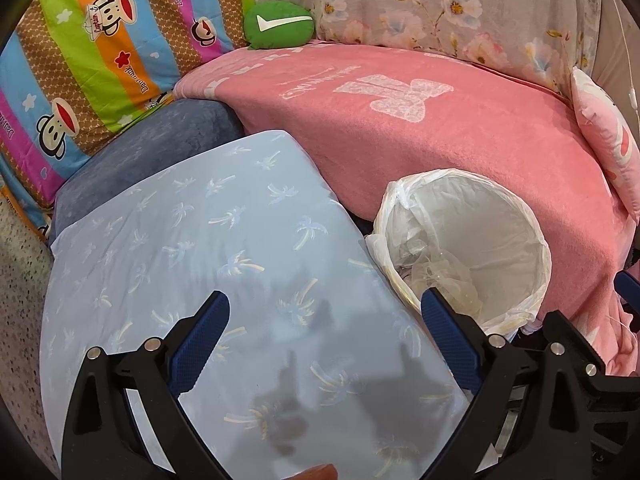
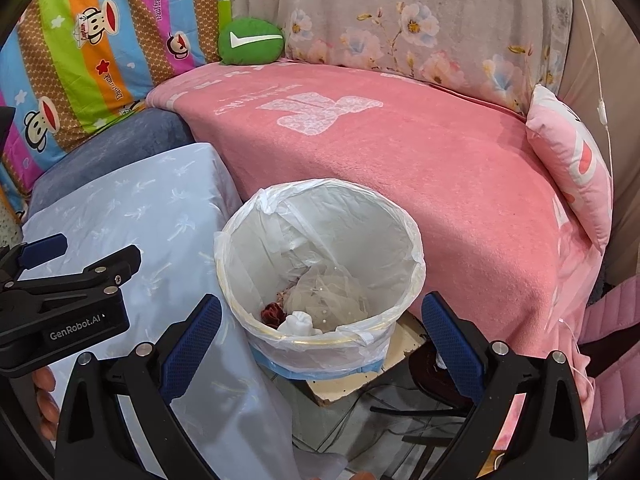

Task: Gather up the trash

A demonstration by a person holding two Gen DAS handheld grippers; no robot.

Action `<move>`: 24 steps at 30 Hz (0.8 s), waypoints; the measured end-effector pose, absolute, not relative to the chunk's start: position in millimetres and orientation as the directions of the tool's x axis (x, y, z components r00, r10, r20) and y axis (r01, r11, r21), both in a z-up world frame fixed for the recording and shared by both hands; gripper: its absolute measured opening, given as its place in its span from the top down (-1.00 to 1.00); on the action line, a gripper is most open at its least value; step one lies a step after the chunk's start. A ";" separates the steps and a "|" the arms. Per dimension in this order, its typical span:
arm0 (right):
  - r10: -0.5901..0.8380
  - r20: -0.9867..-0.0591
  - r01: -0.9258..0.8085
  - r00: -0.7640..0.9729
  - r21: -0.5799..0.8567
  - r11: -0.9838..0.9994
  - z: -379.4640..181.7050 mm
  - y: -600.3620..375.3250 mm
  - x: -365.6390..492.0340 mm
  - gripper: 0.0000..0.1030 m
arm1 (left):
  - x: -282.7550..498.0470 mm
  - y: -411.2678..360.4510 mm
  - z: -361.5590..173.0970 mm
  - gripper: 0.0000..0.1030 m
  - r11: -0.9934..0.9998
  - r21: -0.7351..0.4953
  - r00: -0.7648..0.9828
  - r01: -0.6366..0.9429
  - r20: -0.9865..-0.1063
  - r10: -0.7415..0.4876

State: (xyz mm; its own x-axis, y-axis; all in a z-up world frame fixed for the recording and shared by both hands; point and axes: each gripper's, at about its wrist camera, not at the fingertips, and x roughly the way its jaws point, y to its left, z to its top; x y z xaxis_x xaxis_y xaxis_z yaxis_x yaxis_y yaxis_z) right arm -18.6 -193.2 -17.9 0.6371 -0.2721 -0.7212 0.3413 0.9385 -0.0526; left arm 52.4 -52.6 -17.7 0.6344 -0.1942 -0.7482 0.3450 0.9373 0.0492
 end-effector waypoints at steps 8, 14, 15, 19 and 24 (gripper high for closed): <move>-0.278 -0.721 0.346 0.635 -0.057 0.937 -17.6 -192.2 -20.3 -0.90 | 47.7 -53.1 -18.3 -0.80 0.937 0.063 0.638 0.343 -0.748 -0.183; -0.285 -0.722 0.352 0.631 -0.061 0.934 -17.2 -192.3 -22.8 -0.90 | 46.2 -53.9 -18.2 -0.80 0.939 0.072 0.638 0.336 -0.751 -0.171; -0.286 -0.722 0.354 0.630 -0.060 0.933 -17.3 -192.4 -23.3 -0.90 | 46.4 -54.3 -18.2 -0.80 0.938 0.073 0.636 0.338 -0.752 -0.171; -0.287 -0.723 0.356 0.628 -0.061 0.932 -17.4 -192.4 -24.1 -0.90 | 45.3 -54.9 -19.5 -0.80 0.938 0.073 0.631 0.340 -0.757 -0.169; -0.288 -0.726 0.356 0.624 -0.063 0.932 -18.8 -192.2 -24.1 -0.90 | 44.2 -54.8 -20.0 -0.80 0.939 0.077 0.632 0.336 -0.758 -0.164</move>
